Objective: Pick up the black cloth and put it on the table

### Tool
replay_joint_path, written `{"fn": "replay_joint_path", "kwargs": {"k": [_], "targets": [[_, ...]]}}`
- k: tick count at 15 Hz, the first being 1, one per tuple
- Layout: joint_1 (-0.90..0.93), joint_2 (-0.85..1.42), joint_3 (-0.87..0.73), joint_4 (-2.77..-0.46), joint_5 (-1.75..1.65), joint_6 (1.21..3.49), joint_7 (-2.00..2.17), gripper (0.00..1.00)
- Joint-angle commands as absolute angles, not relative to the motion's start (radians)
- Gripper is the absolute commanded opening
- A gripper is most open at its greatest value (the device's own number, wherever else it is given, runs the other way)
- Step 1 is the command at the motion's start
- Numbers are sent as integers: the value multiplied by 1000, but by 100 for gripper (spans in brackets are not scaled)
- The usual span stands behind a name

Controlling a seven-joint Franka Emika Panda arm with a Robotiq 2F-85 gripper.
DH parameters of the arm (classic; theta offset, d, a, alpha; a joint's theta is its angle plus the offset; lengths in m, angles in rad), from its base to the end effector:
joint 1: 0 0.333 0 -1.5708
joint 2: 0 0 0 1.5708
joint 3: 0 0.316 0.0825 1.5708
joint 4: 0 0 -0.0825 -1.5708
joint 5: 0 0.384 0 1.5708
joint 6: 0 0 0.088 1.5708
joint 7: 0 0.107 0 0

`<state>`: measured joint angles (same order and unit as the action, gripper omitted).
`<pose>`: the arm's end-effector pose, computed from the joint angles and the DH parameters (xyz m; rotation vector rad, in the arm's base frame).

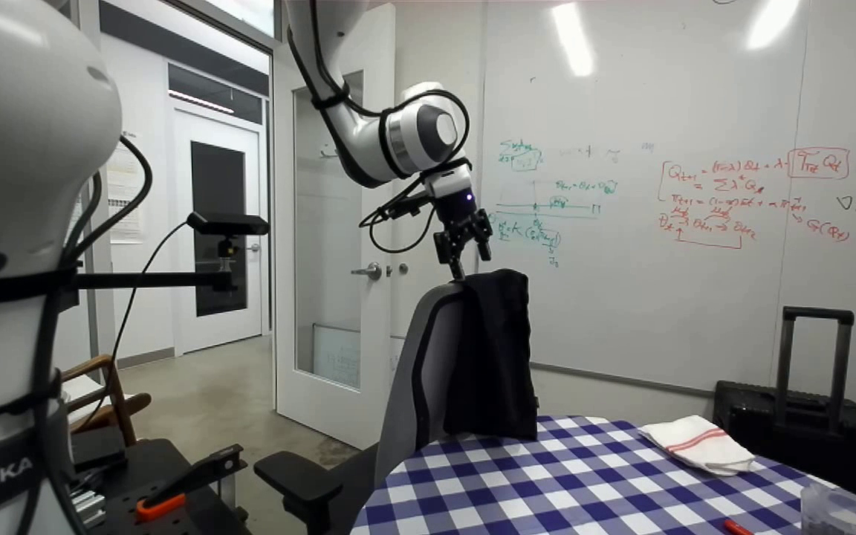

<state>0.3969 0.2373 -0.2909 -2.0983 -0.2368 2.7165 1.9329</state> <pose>0.6042 0.0789 0.3523 -1.9921 2.0693 -0.5447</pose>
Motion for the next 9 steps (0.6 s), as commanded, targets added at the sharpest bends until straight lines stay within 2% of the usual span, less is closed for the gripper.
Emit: {"fn": "replay_joint_path", "kwargs": {"k": [1, 8, 9], "targets": [[335, 248, -205, -2078, -291, 2682, 1985, 100], [315, 298, -176, -2049, -398, 2706, 2043, 100], [314, 306, -176, -2043, -403, 2709, 2052, 75]]}}
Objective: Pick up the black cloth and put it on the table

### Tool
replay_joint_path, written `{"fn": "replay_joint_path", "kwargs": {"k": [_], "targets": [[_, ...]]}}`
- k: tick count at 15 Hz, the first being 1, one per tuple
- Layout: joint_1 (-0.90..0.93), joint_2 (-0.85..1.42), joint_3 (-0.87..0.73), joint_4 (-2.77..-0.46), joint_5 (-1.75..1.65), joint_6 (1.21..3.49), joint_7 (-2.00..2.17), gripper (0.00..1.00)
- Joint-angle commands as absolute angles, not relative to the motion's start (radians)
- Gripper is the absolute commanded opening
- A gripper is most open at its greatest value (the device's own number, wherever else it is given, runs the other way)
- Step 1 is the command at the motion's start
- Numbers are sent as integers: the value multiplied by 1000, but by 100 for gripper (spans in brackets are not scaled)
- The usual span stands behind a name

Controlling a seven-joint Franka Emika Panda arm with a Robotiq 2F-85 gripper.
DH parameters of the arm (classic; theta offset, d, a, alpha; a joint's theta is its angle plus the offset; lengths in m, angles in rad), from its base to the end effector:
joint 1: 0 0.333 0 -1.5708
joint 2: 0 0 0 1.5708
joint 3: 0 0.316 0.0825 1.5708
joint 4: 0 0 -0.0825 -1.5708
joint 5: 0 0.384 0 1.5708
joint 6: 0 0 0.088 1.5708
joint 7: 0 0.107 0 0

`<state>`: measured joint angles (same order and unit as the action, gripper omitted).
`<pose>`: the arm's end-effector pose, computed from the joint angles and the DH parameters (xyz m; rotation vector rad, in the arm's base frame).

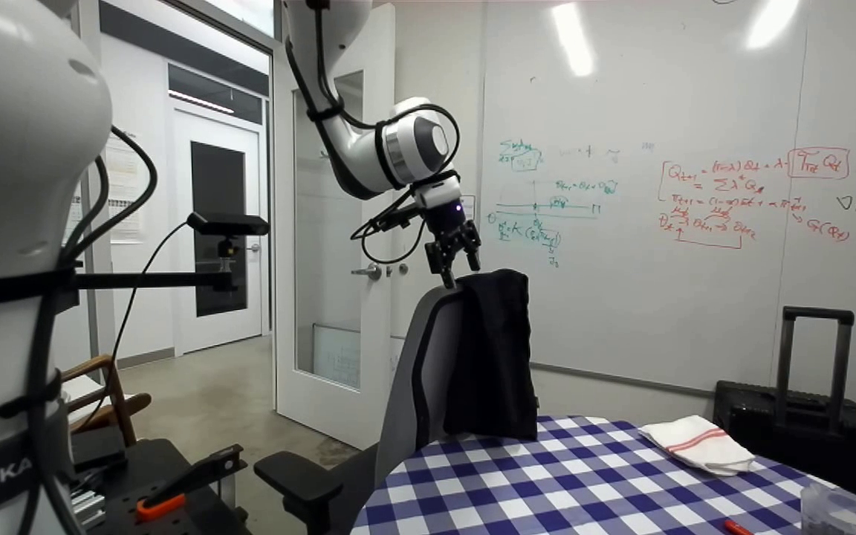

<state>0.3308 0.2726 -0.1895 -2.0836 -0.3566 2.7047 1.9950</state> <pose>0.6036 0.1022 0.3321 -2.0890 2.0258 -0.5721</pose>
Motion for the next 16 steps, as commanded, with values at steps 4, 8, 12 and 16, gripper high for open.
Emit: {"fn": "replay_joint_path", "kwargs": {"k": [4, 8, 12, 16], "targets": [[316, 323, -184, -2024, -438, 2721, 2077, 51], [318, 321, -190, -2013, -473, 2730, 2107, 21], [320, 312, -199, -2000, -514, 2725, 2157, 1], [316, 288, -208, -1953, -551, 2716, 2216, 4]]}}
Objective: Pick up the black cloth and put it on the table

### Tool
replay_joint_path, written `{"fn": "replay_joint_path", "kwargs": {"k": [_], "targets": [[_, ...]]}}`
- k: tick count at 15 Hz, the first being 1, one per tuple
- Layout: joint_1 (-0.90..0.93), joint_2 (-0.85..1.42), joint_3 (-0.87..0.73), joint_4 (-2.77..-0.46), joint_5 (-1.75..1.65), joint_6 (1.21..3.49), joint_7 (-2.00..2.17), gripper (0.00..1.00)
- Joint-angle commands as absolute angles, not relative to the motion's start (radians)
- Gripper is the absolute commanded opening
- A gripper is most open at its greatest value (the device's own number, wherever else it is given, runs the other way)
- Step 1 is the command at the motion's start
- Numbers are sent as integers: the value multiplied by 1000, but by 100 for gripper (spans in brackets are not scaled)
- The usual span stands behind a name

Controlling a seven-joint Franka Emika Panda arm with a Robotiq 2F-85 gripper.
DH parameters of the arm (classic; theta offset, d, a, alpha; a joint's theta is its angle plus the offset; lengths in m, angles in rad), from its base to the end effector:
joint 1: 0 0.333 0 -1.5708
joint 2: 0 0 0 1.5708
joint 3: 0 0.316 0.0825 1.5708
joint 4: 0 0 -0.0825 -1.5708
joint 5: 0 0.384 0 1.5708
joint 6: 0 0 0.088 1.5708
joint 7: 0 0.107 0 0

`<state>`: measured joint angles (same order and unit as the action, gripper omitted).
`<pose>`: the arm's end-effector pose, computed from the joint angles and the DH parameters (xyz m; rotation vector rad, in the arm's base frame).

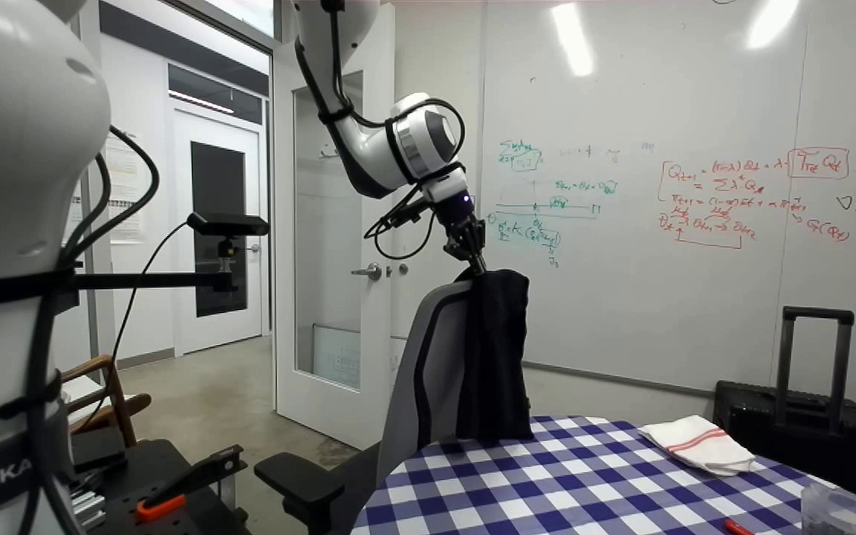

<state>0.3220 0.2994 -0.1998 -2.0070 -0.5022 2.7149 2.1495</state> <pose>0.6245 0.1006 0.3501 -1.9970 2.0330 -0.7070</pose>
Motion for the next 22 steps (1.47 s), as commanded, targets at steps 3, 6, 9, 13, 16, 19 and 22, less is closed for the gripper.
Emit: {"fn": "replay_joint_path", "kwargs": {"k": [3, 6, 9, 13, 16, 19, 22], "targets": [[299, 286, -220, -1850, -573, 2704, 2258, 4], [306, 289, -262, -1750, -549, 2687, 2244, 4], [236, 274, -201, -1666, -479, 2642, 2165, 4], [190, 271, -182, -1569, -454, 2599, 2160, 4], [153, 267, -184, -1513, -424, 2584, 2170, 4], [132, 270, -213, -1469, -406, 2582, 2190, 4], [99, 273, -226, -1440, -377, 2581, 2198, 4]]}}
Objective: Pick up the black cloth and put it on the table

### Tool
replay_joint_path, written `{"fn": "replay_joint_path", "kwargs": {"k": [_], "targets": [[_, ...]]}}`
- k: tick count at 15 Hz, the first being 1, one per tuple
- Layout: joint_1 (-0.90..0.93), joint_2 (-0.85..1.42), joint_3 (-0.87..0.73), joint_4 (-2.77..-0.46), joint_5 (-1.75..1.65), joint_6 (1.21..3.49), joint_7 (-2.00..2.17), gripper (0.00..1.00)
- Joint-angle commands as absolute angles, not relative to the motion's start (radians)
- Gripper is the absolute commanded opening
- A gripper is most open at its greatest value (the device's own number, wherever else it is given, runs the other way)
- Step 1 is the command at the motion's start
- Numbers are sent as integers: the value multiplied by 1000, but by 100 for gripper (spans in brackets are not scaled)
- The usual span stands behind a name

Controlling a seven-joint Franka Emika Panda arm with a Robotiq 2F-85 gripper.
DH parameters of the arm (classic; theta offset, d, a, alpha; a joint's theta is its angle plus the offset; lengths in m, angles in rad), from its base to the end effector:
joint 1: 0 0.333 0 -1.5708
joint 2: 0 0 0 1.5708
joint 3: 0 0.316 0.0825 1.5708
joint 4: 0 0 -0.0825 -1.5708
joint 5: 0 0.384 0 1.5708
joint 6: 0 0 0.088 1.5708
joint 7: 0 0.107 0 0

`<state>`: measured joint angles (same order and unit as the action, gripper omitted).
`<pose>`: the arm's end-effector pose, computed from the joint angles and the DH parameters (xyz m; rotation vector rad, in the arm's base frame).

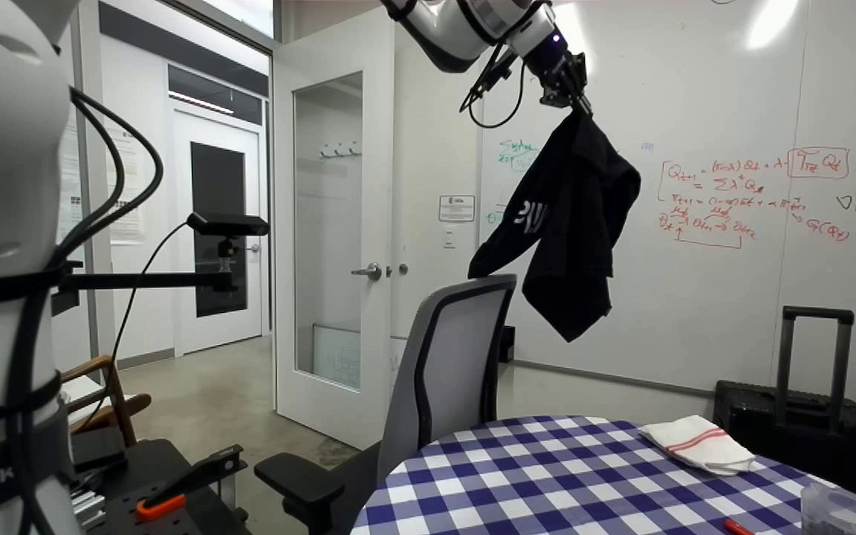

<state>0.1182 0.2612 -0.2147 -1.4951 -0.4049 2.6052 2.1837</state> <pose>0.6898 -0.0375 0.6240 -1.3237 2.0417 -0.9933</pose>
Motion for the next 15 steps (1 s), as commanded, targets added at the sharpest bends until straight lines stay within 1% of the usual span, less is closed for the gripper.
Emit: {"fn": "replay_joint_path", "kwargs": {"k": [1, 8, 12, 15], "targets": [[95, 271, -232, -1438, -383, 2579, 2206, 4], [107, 292, -248, -1449, -416, 2539, 2262, 4], [133, 359, -251, -1462, -430, 2485, 2336, 4], [118, 423, -218, -1474, -407, 2485, 2332, 4]]}}
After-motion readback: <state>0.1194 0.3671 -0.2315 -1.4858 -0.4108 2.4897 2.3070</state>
